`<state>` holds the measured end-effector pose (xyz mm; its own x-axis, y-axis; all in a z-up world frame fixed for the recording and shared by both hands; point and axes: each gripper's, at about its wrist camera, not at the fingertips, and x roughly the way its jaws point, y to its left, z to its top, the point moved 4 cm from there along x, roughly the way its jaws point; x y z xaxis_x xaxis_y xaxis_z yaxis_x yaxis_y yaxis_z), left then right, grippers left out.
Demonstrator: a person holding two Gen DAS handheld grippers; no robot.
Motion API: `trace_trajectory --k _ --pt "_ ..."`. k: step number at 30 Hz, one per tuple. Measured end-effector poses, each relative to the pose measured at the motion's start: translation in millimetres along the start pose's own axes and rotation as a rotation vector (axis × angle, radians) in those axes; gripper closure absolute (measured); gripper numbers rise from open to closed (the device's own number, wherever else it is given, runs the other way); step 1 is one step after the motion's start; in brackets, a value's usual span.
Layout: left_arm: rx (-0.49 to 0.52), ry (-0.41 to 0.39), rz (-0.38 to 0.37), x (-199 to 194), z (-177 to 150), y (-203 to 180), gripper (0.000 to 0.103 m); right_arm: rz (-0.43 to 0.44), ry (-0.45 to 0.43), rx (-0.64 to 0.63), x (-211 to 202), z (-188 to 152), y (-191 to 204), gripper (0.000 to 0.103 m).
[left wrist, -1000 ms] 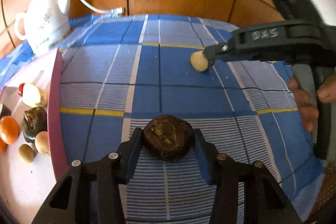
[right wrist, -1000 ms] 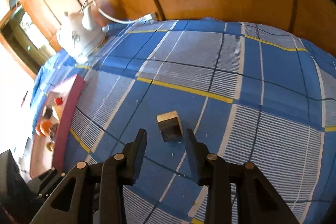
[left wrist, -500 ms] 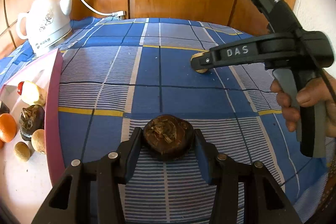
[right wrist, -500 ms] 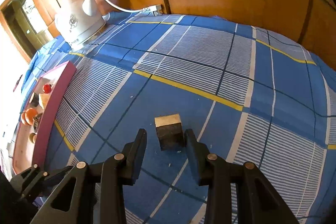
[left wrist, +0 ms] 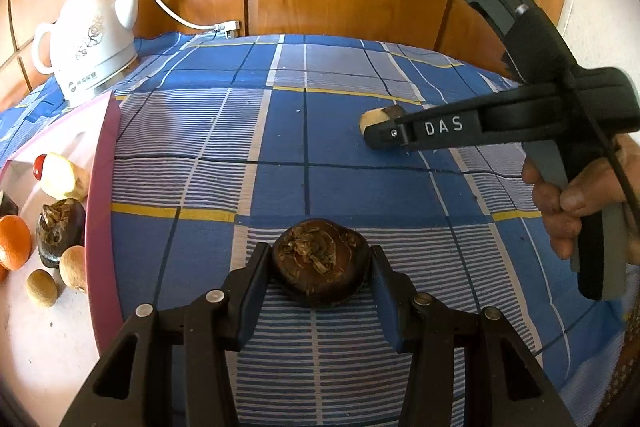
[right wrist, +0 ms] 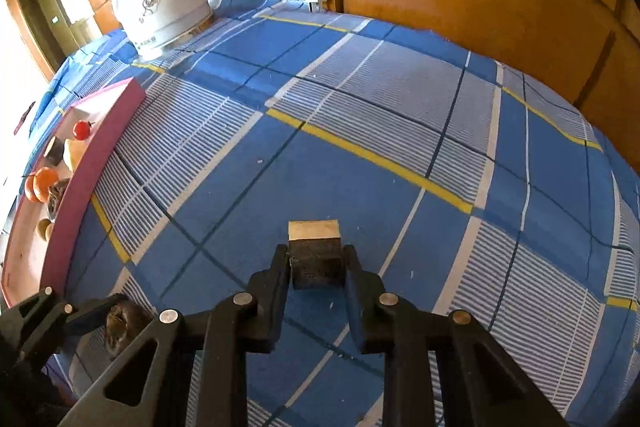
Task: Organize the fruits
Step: 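Lift the brown fruit with the left gripper while the right closes on the wooden block, then carry the brown fruit into the tray and open the left gripper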
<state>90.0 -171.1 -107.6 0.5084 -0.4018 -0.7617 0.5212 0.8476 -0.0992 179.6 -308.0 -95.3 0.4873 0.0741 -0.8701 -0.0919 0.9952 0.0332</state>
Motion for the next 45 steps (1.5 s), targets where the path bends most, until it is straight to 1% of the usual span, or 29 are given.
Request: trace_trajectory --k 6,11,17,23,25,28,33,35,39,45 --pt "0.015 0.024 0.009 -0.3 4.6 -2.0 0.055 0.003 0.002 0.003 0.4 0.2 -0.2 0.078" --pt "0.001 0.033 0.008 -8.6 5.4 -1.7 0.055 0.004 0.002 -0.004 0.8 0.1 0.3 0.078" --pt "-0.001 -0.013 0.004 -34.4 11.4 -0.4 0.055 0.004 -0.001 -0.006 0.8 -0.5 0.4 0.078" --pt "-0.056 -0.076 0.031 -71.0 22.3 19.7 0.055 0.0 -0.002 -0.01 1.0 -0.8 0.9 0.078" --pt "-0.096 -0.101 0.062 -84.2 25.9 36.3 0.055 -0.003 -0.002 -0.013 1.1 -1.1 1.1 0.078" --pt "-0.157 -0.122 0.131 -101.7 24.2 63.9 0.055 -0.009 -0.001 -0.019 1.7 -1.1 2.1 0.078" --pt "-0.252 -0.13 0.238 -124.0 10.7 108.8 0.055 -0.024 -0.002 -0.03 2.5 -2.6 3.8 0.078" --pt "-0.278 -0.132 0.268 -130.8 3.1 120.4 0.055 -0.03 -0.003 -0.036 2.6 -2.8 4.3 0.078" --pt "-0.304 -0.138 0.312 -141.5 -9.6 136.3 0.055 -0.032 -0.004 -0.038 2.3 -2.9 4.2 0.078" --pt "-0.321 -0.142 0.334 -149.0 -17.6 144.4 0.055 -0.036 -0.006 -0.04 2.1 -2.5 4.0 0.078"
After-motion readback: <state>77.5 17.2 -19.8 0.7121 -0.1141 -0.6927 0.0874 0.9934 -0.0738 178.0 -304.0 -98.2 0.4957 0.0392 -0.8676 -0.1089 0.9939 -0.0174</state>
